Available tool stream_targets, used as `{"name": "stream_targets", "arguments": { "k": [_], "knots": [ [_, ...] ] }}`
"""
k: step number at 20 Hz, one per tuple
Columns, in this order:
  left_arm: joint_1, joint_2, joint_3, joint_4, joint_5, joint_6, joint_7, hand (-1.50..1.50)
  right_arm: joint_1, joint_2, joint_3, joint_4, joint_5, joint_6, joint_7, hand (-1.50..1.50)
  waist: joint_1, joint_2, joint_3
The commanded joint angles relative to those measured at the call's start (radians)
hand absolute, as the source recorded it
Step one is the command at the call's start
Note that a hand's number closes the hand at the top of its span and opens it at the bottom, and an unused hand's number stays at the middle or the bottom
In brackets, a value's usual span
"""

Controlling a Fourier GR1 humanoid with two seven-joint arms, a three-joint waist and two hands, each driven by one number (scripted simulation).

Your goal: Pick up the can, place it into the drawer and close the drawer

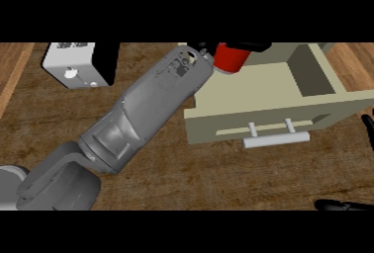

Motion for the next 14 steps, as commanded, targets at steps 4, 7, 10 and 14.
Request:
{"name": "stream_targets", "arguments": {
  "k": [4,7,10,14],
  "knots": [
    [0.032,0.0,-0.03,0.031,0.035,0.057,-0.044,-1.5,0.001,-0.008,0.012,-0.051,-0.012,0.008,0.03,-1.5,-0.018,0.003,0.0],
    [0.038,0.0,-0.069,0.003,0.052,0.075,-0.01,-1.5,0.012,0.019,0.03,0.006,0.034,0.004,-0.041,-1.5,-0.015,0.002,0.001],
    [0.024,0.0,-0.068,0.026,0.064,0.094,-0.021,-1.5,-0.002,0.0,0.01,-0.019,-0.003,0.006,0.0,-1.5,-0.017,0.003,0.0],
    [0.038,0.0,-0.081,0.019,0.086,0.124,-0.042,-1.5,-0.008,0.007,0.035,-0.025,0.019,0.004,-0.002,-1.5,-0.019,0.006,0.0]
  ]
}}
